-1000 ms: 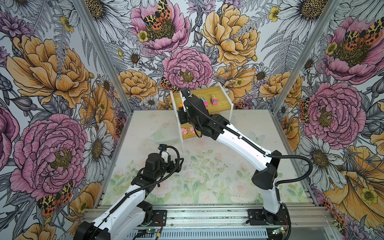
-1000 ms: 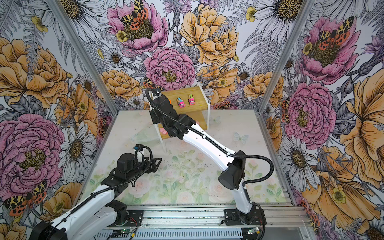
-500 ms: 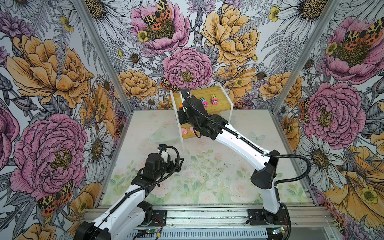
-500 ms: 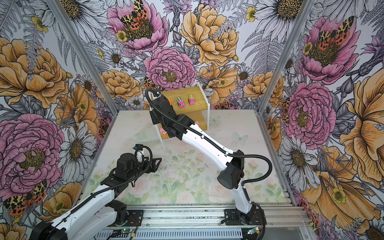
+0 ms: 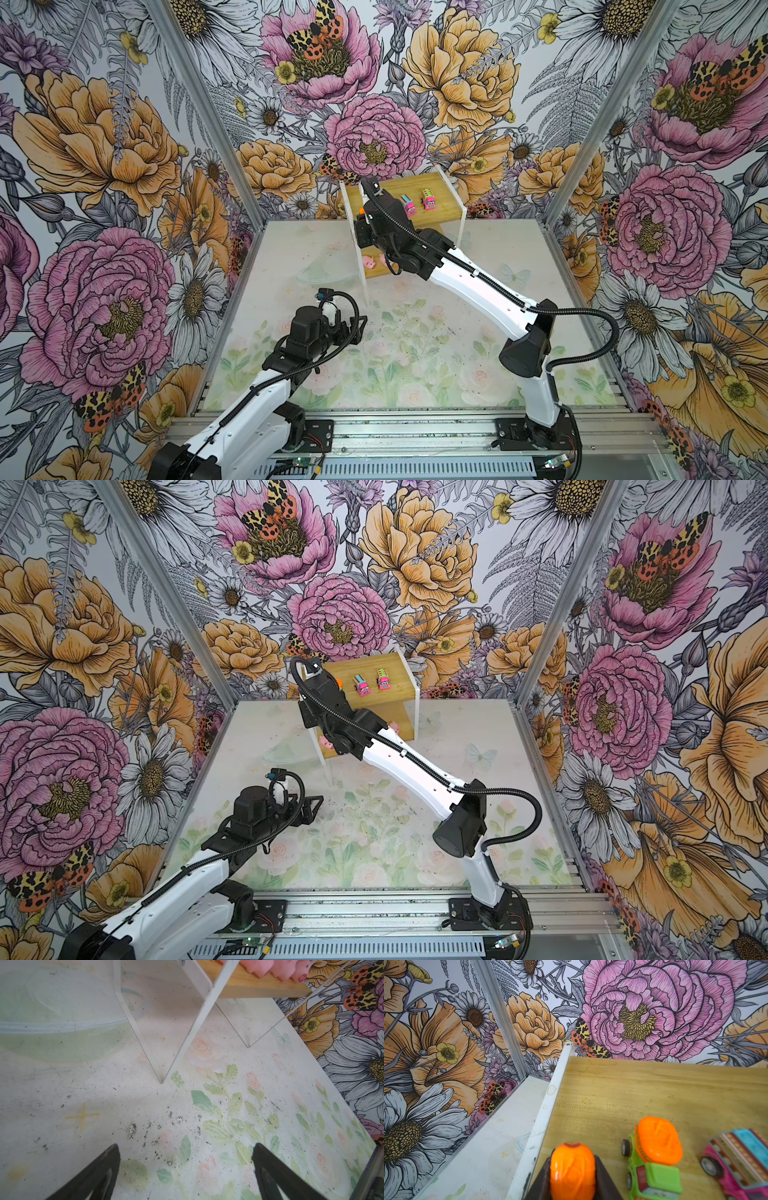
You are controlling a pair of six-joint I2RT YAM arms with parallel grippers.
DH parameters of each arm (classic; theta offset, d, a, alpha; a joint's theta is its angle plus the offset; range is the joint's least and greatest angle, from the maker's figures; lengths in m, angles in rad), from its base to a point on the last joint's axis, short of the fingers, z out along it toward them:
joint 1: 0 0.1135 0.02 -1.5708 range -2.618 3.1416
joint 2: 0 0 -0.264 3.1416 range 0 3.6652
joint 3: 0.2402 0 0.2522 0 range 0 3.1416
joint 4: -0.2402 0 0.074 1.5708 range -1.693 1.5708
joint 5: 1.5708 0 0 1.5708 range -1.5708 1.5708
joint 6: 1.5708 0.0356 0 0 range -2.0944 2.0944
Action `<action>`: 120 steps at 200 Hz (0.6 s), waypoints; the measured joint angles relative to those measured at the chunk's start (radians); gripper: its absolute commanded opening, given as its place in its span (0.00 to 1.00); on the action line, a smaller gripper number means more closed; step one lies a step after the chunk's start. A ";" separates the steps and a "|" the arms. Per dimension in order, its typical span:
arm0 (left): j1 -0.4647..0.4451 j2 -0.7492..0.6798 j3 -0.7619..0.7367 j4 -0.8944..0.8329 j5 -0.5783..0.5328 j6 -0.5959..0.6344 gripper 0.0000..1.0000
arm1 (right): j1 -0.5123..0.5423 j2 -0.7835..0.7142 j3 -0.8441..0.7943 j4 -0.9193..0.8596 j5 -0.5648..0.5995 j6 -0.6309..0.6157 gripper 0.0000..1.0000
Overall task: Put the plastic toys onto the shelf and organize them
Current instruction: 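Lower the green truck beside the first green truck and open the right gripper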
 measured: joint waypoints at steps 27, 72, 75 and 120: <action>0.000 0.000 0.000 0.000 0.000 0.000 0.99 | 0.000 0.006 0.000 0.000 0.000 0.000 0.36; 0.000 0.000 0.000 0.000 0.000 0.000 0.99 | -0.002 0.006 0.000 -0.001 0.000 0.000 0.43; 0.000 0.000 0.000 0.000 0.000 0.000 0.99 | -0.002 0.006 0.000 -0.001 0.000 0.000 0.44; 0.000 0.001 0.000 0.000 0.000 0.000 0.99 | -0.002 0.006 0.000 -0.004 0.000 0.000 0.49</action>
